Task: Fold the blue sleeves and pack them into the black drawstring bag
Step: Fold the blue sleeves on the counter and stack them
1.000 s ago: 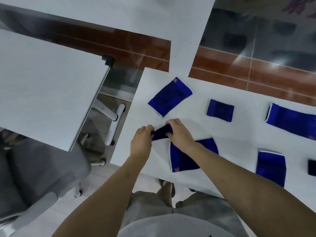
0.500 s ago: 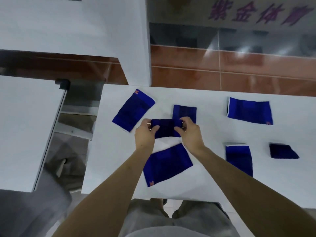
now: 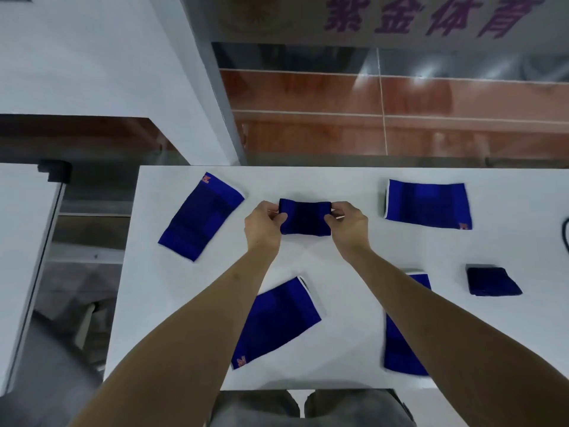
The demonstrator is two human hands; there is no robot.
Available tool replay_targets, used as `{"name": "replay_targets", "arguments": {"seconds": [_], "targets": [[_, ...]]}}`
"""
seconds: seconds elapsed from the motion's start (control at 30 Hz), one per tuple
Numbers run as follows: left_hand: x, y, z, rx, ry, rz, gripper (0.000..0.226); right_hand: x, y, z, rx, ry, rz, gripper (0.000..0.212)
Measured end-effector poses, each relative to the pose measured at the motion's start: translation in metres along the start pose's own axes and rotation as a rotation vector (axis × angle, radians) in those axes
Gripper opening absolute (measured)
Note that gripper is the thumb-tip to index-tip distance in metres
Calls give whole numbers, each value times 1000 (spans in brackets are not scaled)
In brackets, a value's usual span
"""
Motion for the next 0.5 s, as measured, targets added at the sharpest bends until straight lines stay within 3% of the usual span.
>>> {"name": "replay_targets", "arguments": {"seconds": [0.2,0.33,0.4,0.5], "targets": [[-7,-3,-7,42,-40,34,5,-5,-15,6,3,126,-56,20],[-14,0,-6,6,-142,12,12,-7,-22,-20,232,380,-70,38],[-18,1,-7,10,-168,2,24,-19,-22,-35,377,479,-166,40],[-23,3,-6,-35,-214,0,35,-38,-20,-41,449,584,-315,42]]}}
Point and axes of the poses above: each hand's wrist, its own y-axis away from the middle knuckle, its own x-axis out of the back of the hand, z = x × y, the point moved 10 cm from there along -y, towards the middle knuckle, and after that the axes turned 4 degrees about -y, right-handed, at the moved point
